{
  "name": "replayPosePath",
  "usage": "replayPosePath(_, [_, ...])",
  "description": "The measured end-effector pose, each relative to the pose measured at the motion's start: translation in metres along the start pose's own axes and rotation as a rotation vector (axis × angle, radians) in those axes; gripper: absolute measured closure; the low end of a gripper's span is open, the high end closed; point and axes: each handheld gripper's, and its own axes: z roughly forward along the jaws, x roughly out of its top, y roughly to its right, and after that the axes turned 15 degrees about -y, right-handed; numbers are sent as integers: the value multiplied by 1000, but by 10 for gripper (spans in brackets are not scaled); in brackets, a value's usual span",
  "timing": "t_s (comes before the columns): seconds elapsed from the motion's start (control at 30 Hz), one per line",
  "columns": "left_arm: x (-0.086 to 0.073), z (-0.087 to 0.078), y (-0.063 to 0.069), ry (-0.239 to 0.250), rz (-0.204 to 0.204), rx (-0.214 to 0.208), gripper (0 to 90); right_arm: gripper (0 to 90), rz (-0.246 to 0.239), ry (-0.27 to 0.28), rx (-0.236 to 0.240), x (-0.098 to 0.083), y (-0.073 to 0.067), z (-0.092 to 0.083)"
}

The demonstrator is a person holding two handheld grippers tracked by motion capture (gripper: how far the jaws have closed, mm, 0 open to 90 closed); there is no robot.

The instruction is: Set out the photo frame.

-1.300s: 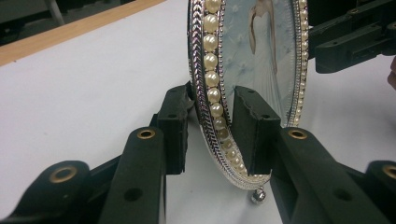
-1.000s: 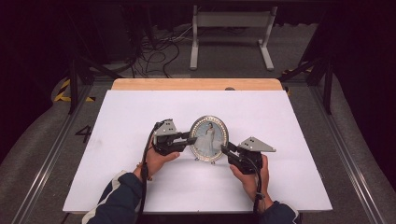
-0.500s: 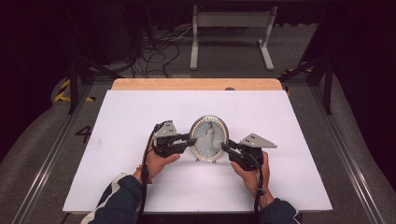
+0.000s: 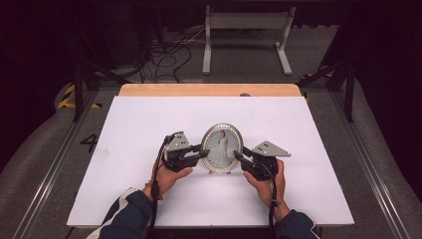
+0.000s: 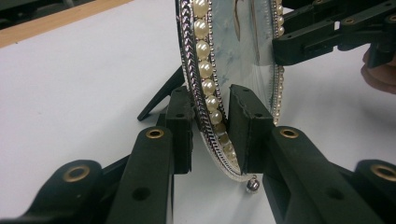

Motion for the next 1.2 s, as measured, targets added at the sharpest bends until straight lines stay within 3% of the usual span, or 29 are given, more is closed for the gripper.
replayPosePath(0.17, [-2, 0, -1, 3, -6, -8, 712, 719, -21, 34, -32, 0, -3, -6])
replayPosePath(0.6, [-2, 0, 0, -5, -1, 3, 709, 731, -20, 36, -15, 1, -1, -6])
replayPosePath(0.8, [-2, 0, 3, -14, 20, 32, 692, 732, -29, 28, -9, 0, -1, -6])
replayPosePath(1.2, [-2, -2, 7, -29, 76, 87, 654, 704, -141, -9, -36, 2, -2, -7])
